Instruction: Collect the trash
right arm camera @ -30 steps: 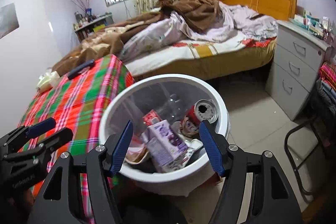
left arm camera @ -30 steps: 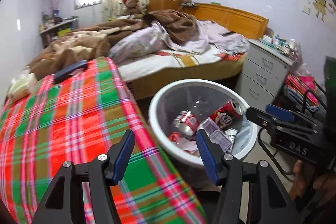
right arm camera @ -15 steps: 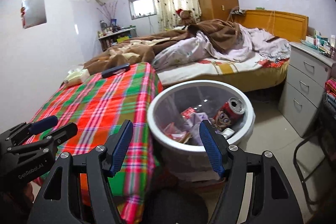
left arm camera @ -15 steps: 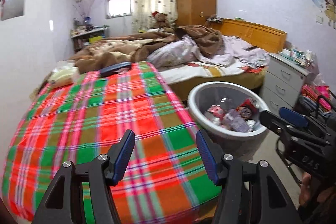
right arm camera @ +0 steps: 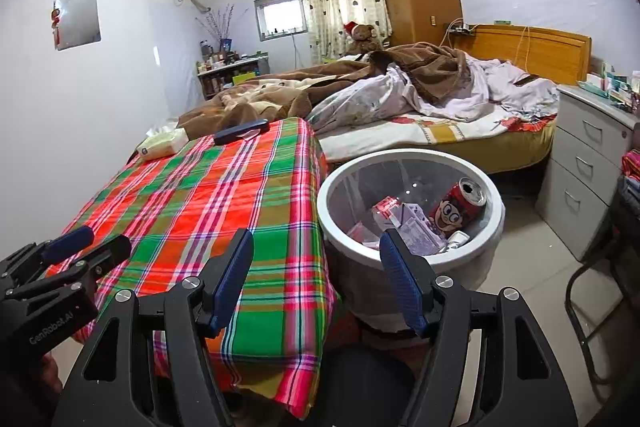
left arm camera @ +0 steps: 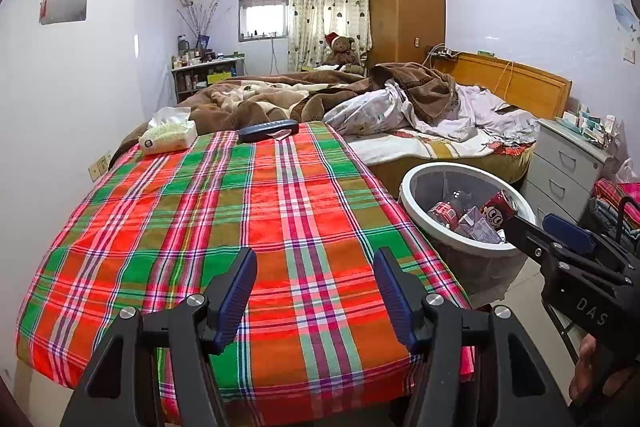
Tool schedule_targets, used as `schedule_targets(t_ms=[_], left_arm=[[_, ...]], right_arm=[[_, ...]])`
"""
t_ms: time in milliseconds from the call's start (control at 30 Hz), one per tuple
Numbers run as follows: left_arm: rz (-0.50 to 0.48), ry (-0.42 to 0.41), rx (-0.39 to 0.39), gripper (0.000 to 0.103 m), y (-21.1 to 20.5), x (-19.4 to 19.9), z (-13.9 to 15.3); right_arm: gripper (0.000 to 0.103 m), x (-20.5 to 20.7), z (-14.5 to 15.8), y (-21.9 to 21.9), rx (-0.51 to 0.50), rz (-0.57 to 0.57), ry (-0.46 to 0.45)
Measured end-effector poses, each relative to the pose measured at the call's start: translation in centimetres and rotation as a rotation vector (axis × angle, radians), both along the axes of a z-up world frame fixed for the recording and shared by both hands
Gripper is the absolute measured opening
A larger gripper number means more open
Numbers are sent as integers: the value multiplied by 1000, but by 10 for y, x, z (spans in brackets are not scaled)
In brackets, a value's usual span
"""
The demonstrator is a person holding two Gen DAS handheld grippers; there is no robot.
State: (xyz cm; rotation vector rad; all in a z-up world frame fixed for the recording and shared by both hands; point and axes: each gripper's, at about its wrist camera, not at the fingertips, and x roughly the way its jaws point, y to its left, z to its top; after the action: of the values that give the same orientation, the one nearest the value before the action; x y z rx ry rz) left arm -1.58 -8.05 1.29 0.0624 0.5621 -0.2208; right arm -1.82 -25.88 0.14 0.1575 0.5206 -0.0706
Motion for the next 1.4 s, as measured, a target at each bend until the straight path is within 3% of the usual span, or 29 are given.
schedule_targets(t_ms=[1400], left_arm=[[-21,-17,-2,60,-3,-12,3]], right_arm=[[67,-14,8,1,0,-53,-20]])
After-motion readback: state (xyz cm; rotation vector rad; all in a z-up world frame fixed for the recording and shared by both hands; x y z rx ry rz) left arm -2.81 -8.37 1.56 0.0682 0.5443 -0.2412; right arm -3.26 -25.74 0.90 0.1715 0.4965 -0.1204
